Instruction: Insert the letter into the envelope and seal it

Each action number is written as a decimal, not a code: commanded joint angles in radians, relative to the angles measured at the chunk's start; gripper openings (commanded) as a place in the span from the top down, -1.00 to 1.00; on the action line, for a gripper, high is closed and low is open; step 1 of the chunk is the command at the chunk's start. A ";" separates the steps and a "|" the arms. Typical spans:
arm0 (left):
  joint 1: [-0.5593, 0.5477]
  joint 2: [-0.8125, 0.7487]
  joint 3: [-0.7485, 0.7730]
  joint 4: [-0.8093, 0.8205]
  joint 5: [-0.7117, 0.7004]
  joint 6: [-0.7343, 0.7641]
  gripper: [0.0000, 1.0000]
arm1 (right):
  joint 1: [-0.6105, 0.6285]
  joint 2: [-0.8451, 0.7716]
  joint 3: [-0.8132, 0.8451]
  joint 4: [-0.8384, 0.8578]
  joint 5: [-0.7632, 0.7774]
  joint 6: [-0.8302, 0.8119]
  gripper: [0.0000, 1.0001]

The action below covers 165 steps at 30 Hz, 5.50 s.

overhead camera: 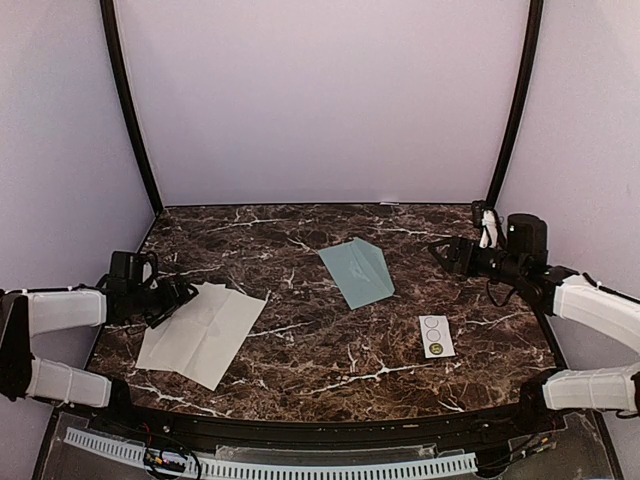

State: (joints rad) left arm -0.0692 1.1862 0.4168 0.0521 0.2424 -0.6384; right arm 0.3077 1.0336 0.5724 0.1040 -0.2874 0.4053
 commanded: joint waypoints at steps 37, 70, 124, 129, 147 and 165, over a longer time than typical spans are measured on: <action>0.033 0.101 -0.005 -0.046 0.185 0.034 0.24 | 0.078 0.129 0.063 0.038 -0.056 -0.008 -0.97; -0.337 0.464 0.174 0.153 0.246 0.007 0.40 | 0.445 0.367 0.201 0.117 0.035 0.059 -0.96; -0.417 -0.089 -0.086 -0.249 0.036 -0.274 -0.07 | 0.580 0.855 0.498 -0.001 -0.044 0.228 -0.31; -0.417 -0.065 -0.090 -0.230 0.043 -0.271 0.01 | 0.583 0.889 0.521 -0.001 -0.059 0.235 -0.29; -0.418 -0.063 -0.058 -0.310 -0.008 -0.232 0.10 | 0.582 0.967 0.587 -0.060 -0.007 0.247 -0.22; -0.458 0.013 -0.069 -0.226 0.037 -0.235 0.18 | 0.582 1.004 0.551 0.023 -0.101 0.355 -0.08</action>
State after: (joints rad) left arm -0.5179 1.1591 0.3672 -0.0986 0.2989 -0.8860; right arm 0.8825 2.0125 1.1507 0.1001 -0.3496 0.7086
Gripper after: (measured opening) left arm 0.414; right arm 0.553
